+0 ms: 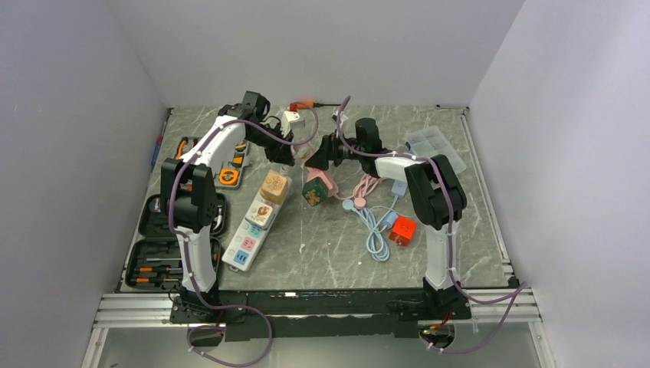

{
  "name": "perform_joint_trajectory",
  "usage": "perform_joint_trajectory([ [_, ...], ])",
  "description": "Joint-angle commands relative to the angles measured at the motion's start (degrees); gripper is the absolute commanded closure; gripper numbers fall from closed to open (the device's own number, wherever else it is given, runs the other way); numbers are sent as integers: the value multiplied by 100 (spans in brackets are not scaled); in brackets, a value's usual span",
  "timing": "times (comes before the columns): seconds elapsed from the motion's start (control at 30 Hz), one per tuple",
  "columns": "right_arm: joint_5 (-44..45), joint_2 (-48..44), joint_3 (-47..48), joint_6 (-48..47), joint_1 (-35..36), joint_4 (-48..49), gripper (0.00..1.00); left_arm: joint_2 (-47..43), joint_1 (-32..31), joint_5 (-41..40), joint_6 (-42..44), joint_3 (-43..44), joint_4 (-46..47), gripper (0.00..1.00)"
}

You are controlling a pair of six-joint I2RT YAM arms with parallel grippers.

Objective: Pull the plug off the socket
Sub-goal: Remove the plug from the socket.

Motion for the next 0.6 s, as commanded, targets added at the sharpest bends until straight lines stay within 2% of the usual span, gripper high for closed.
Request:
perform_joint_trajectory([
  [0.0,-263,208,185,-666,-2,161,19,-300,-53,856,214,401,-456,100],
  [0.17,-533,322,159,-538,-1,545,27,-253,-36,935,290,434,-517,100],
  [0.37,-994,500,84,80,6,1323,52,-154,-27,1064,206,534,-507,100],
  [0.43,-1125,501,-17,299,8,1633,55,-131,-27,1071,190,538,-476,100],
  [0.57,-1333,442,-161,666,73,2132,55,-62,-27,1091,192,575,-475,100],
])
